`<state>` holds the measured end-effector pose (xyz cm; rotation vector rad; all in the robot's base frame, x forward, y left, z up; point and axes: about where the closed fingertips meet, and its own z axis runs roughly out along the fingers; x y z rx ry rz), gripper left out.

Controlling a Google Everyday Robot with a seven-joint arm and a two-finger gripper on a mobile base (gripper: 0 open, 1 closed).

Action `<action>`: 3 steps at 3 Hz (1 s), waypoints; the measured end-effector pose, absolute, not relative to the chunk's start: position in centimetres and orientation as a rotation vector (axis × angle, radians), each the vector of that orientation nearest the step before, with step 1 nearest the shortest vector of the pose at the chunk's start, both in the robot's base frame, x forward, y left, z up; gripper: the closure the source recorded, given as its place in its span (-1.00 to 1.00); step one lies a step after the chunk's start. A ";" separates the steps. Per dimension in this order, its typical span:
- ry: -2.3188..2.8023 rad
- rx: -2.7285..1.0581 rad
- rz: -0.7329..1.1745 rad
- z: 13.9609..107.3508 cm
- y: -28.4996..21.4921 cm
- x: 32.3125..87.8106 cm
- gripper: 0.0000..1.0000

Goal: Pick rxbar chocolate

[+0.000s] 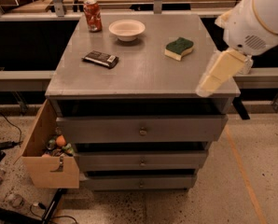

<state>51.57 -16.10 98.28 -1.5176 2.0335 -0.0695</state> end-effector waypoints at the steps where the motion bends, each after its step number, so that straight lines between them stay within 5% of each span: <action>1: 1.899 -1.401 -0.012 99.3 -13.5 56.7 -1.00; 3: 1.747 -1.305 0.097 99.9 -10.0 61.1 -1.00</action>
Offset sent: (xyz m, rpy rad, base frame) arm 0.1402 0.0907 0.0228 0.5119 -0.3071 0.1061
